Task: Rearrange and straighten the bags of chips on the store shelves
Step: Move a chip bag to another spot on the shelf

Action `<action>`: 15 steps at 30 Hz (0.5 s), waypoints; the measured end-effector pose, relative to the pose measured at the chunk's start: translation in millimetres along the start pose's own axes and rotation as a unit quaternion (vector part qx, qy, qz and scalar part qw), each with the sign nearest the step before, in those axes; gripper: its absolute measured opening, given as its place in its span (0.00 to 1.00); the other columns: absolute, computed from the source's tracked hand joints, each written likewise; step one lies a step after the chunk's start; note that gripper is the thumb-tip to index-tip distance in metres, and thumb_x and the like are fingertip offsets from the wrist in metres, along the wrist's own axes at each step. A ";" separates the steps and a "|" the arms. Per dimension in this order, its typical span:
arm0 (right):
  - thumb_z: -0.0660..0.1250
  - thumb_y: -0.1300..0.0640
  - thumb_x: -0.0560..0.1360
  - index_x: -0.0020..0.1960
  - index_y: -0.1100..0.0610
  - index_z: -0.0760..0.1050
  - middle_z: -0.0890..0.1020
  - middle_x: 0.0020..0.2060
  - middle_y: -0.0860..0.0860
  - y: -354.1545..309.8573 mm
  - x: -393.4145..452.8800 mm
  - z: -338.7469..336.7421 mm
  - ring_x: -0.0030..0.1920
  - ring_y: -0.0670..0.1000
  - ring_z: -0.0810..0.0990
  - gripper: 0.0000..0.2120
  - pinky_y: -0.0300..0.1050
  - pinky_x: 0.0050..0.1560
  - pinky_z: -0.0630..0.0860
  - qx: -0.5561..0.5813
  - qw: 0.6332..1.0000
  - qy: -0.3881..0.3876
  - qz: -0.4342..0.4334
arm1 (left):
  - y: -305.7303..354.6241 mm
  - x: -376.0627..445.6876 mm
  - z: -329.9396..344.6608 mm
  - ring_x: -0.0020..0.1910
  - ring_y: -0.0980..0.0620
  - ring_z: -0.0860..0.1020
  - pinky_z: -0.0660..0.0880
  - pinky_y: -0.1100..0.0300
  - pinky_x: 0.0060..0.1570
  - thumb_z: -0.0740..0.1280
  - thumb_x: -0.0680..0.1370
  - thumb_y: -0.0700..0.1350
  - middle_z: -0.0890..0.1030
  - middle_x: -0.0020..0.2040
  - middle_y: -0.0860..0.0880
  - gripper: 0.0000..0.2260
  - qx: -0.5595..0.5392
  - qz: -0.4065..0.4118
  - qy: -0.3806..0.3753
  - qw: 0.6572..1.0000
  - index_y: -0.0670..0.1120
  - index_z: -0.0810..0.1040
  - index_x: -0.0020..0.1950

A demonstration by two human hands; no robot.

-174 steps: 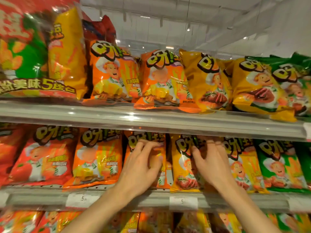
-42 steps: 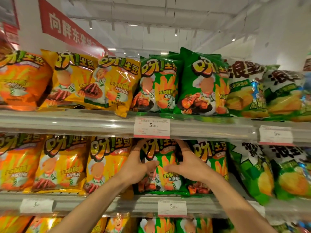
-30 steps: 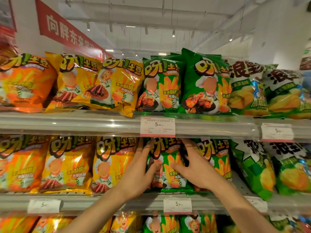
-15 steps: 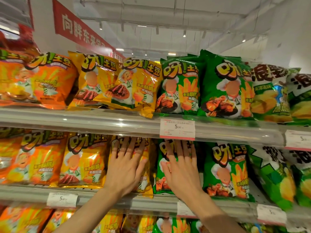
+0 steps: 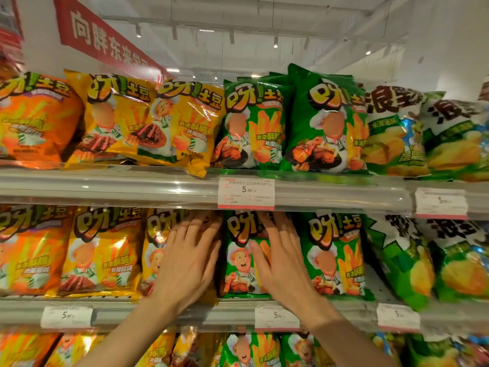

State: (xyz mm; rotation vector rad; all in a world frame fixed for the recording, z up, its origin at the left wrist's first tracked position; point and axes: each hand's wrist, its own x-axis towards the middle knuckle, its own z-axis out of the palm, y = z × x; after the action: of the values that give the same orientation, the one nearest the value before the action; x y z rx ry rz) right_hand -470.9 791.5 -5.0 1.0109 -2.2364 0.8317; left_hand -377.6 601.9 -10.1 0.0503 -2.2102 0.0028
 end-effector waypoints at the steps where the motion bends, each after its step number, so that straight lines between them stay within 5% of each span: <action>1: 0.52 0.40 0.81 0.76 0.48 0.59 0.65 0.72 0.52 7.9 -1.0 -9.6 0.74 0.53 0.62 0.25 0.51 0.74 0.60 0.012 1.000 0.022 0.008 | 11.9 2.4 1.0 0.60 0.42 0.73 0.72 0.48 0.58 0.58 0.82 0.51 0.74 0.62 0.42 0.18 -0.034 -0.001 0.006 0.999 0.44 0.75 0.67; 5: 0.60 0.44 0.79 0.70 0.55 0.67 0.69 0.64 0.55 53.7 -6.6 -57.0 0.67 0.57 0.68 0.23 0.55 0.67 0.69 -0.004 0.992 0.117 0.045 | 70.5 12.5 12.7 0.57 0.50 0.76 0.78 0.54 0.49 0.61 0.81 0.51 0.71 0.62 0.49 0.17 -0.184 -0.018 -0.017 0.983 0.49 0.73 0.69; 8: 0.68 0.50 0.76 0.68 0.55 0.70 0.68 0.66 0.56 93.2 -12.7 -92.8 0.68 0.58 0.67 0.22 0.53 0.68 0.67 -0.002 0.989 0.111 0.096 | 113.4 23.0 30.8 0.53 0.56 0.76 0.77 0.55 0.47 0.60 0.81 0.55 0.70 0.59 0.55 0.16 -0.265 -0.032 -0.032 0.963 0.55 0.73 0.68; 12: 0.68 0.45 0.76 0.70 0.47 0.68 0.67 0.68 0.50 136.5 -25.7 -120.9 0.69 0.53 0.70 0.24 0.45 0.67 0.68 0.014 0.995 0.043 0.089 | 157.5 39.0 50.9 0.66 0.51 0.72 0.73 0.54 0.62 0.63 0.81 0.55 0.69 0.66 0.52 0.19 -0.300 -0.104 -0.068 0.946 0.60 0.67 0.73; 15: 0.65 0.39 0.76 0.74 0.41 0.59 0.63 0.70 0.46 153.0 -32.7 -123.9 0.68 0.51 0.71 0.30 0.47 0.67 0.72 0.033 0.995 -0.023 0.088 | 174.3 50.5 59.1 0.78 0.51 0.58 0.62 0.55 0.73 0.64 0.81 0.53 0.59 0.78 0.51 0.26 -0.328 -0.126 -0.131 0.927 0.69 0.57 0.74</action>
State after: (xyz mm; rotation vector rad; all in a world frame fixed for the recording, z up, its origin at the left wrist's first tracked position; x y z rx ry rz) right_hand -546.2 975.9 7.3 0.8798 -2.3765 0.9724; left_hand -461.6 773.1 -2.0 -0.0408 -2.3424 -0.9302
